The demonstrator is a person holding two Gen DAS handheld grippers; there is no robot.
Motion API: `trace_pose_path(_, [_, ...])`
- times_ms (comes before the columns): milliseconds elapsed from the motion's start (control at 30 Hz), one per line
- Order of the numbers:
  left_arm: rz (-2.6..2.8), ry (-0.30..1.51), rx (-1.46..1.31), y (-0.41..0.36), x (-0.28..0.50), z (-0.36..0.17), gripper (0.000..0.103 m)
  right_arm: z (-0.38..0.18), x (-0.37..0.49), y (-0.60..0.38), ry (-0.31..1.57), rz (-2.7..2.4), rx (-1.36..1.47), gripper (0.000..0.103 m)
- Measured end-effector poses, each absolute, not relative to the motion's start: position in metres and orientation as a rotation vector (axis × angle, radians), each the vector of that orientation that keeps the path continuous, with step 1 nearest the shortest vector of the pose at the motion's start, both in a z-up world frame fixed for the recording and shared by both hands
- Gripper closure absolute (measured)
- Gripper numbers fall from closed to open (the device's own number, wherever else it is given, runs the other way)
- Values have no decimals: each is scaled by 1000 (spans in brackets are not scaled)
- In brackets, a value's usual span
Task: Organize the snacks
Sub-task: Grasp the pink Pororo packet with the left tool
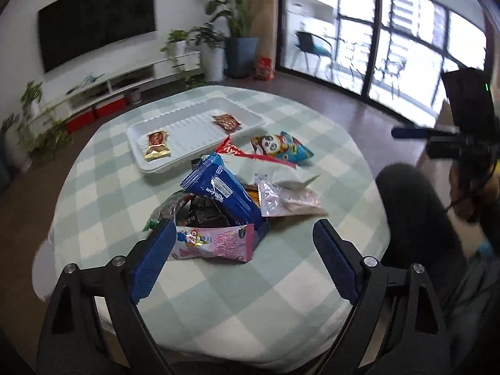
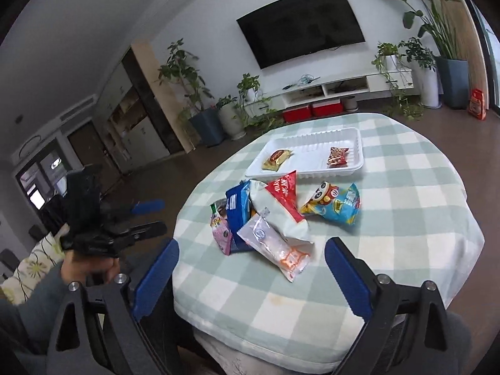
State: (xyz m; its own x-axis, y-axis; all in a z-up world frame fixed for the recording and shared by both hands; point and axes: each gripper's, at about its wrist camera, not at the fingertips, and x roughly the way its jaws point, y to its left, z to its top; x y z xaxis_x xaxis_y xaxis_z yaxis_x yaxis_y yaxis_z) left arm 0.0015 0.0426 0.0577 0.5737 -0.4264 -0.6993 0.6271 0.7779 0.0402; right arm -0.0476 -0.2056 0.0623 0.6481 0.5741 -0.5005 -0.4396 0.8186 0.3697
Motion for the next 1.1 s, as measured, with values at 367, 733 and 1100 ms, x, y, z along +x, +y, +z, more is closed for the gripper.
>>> trace_pose_path(367, [-855,766,905,25,39,-17,42,39,2,-171,784,653,106,17])
trace_pose_path(733, [-882,745,1128,8,52,-54,44,11,22,-165,872,680,163,21])
trace_pose_path(1100, [-863,733,1139,1,51,-59,71,2,24,-163,906,676,166,21])
